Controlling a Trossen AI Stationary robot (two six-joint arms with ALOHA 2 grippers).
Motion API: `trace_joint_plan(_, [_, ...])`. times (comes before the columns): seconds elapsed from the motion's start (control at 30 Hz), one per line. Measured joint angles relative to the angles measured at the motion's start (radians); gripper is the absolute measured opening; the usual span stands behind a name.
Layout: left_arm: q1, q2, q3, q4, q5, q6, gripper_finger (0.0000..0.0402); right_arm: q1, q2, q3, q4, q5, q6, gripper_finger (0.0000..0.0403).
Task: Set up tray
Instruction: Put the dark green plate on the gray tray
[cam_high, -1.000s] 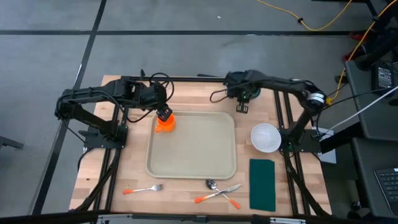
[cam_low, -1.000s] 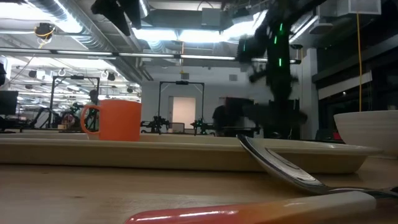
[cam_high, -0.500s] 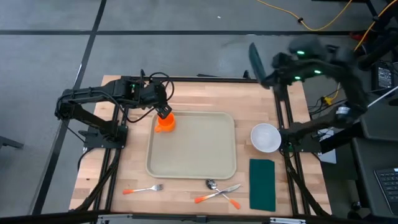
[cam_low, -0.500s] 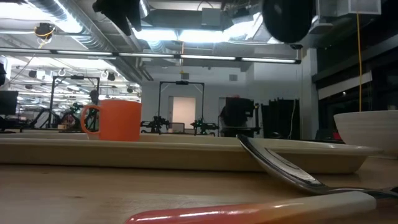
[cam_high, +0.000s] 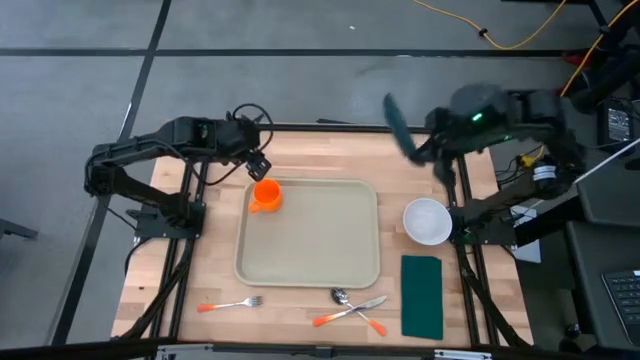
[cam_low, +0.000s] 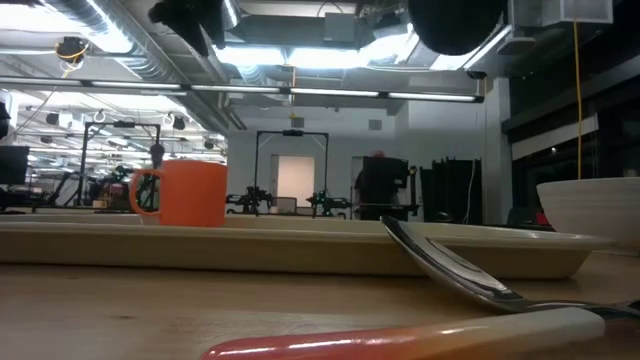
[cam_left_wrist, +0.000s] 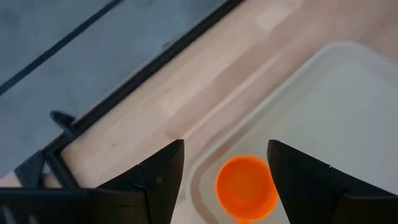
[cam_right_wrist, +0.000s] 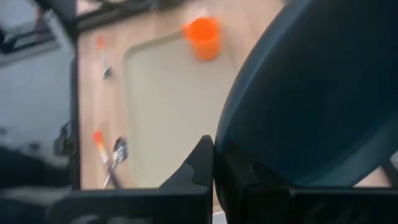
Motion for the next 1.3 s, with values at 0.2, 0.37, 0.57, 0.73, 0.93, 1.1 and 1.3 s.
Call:
trace_joint_plan(0.2, [0.075,-0.061,0.000,0.119,0.089,0.130,0.0225,0.208,0.167,0.005,0.118,-0.009,0.059,0.0009])
trace_joint_plan(0.37, [0.128,-0.110,0.000,0.183,0.159,0.194,0.0225,0.322,0.346,0.145,0.121,-0.006,0.085,0.0009])
trace_joint_plan(0.57, [0.180,-0.148,0.009,0.198,0.172,0.202,0.0225,0.372,0.434,0.161,0.240,0.000,0.170,0.0009])
trace_joint_plan(0.73, [0.192,-0.154,0.035,0.197,0.175,0.228,0.0225,0.412,0.498,0.191,0.289,-0.002,0.155,0.0009])
trace_joint_plan(0.93, [0.183,-0.153,0.046,0.193,0.221,0.162,0.0225,0.417,0.583,0.185,0.277,0.097,0.050,0.0009])
trace_joint_plan(1.1, [0.141,-0.152,0.046,0.196,0.289,0.043,0.0225,0.395,0.686,0.185,0.262,0.166,-0.036,0.0009])
trace_joint_plan(1.3, [0.095,-0.151,0.046,0.203,0.296,-0.020,0.0225,0.402,0.827,0.188,0.307,0.189,-0.138,0.0009])
